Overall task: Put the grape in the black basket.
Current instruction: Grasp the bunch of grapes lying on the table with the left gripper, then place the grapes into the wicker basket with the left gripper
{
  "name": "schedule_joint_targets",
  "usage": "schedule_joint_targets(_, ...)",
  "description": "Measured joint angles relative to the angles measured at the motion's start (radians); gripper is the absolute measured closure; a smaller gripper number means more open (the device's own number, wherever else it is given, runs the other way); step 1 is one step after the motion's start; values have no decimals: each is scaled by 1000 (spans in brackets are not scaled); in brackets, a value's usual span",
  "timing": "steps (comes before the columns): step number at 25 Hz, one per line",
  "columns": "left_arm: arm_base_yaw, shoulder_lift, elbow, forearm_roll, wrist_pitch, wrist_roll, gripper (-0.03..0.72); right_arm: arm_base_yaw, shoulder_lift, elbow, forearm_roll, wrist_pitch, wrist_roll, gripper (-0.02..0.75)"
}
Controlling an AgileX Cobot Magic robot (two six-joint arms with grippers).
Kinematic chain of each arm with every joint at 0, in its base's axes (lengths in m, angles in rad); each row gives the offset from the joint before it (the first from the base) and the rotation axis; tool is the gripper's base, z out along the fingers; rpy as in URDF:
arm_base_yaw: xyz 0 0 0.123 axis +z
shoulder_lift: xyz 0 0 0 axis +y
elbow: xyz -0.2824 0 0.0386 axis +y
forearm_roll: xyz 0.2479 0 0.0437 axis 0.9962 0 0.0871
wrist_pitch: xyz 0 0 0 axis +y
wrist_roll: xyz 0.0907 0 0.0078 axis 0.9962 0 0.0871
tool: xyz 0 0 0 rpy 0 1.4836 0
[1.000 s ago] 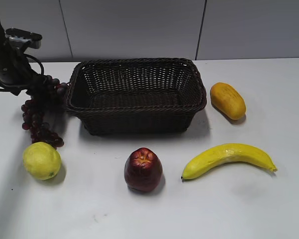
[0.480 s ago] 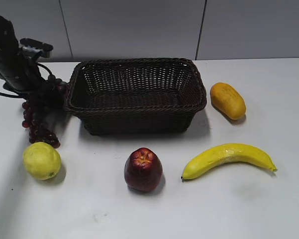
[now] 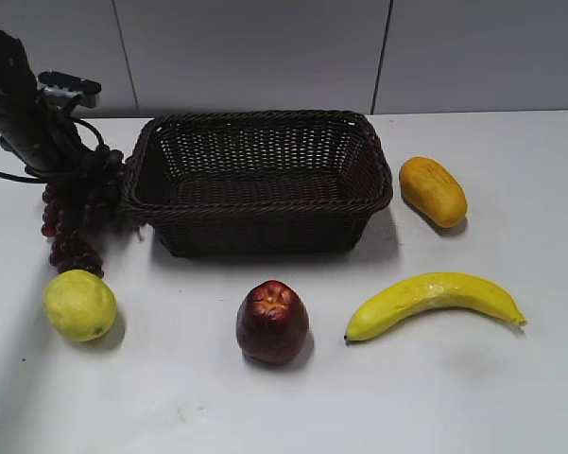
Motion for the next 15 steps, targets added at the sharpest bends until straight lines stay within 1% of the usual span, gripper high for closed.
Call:
schedule_joint_targets(3,0,0,0,0,3,-1,469,0,0,0,0,0,0,166)
schedule_joint_targets(7,0,-45,0,30,34,-46,480,0,0,0,0,0,0,166)
schedule_joint_targets(15,-4,-296,0,54,41,-68,494,0,0,0,0,0,0,166)
